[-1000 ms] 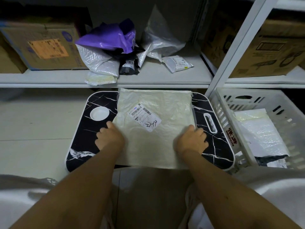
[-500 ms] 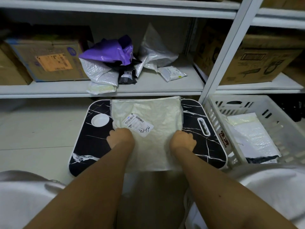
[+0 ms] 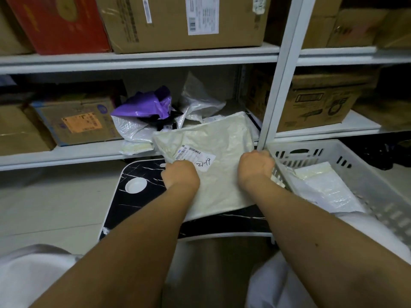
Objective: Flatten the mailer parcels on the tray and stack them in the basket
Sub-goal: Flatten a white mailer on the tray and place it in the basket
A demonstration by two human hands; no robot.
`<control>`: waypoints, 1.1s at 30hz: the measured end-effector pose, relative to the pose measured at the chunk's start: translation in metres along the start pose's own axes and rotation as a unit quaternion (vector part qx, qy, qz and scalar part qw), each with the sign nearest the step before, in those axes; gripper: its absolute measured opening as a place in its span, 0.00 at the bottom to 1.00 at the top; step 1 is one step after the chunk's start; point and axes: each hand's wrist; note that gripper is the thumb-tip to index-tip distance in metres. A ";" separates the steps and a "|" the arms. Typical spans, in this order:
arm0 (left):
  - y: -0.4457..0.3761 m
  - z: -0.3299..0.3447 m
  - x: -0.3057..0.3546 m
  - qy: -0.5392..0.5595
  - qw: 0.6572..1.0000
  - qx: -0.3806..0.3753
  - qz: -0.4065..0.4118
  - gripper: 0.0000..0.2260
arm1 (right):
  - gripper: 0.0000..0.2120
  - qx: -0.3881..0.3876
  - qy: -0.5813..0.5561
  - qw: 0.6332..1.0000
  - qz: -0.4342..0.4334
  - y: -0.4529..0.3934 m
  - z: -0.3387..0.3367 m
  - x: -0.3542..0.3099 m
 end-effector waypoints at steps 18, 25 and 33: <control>0.022 -0.066 0.230 0.134 0.947 -0.038 0.291 0.06 | 0.19 -0.023 -0.119 0.959 0.256 -0.065 -0.003 0.254; 0.009 -0.027 0.319 0.106 0.903 -0.137 0.392 0.13 | 0.20 -0.059 -0.089 0.928 0.356 -0.078 0.071 0.320; -0.009 0.017 0.370 -0.035 0.849 -0.184 0.493 0.13 | 0.22 -0.095 -0.090 0.935 0.331 -0.094 0.143 0.344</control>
Point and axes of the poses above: each hand's wrist, its own y-axis away from the middle knuckle, its own z-axis out of the palm, x = y × z, and after that the axes turned 12 degrees about -y, right-handed
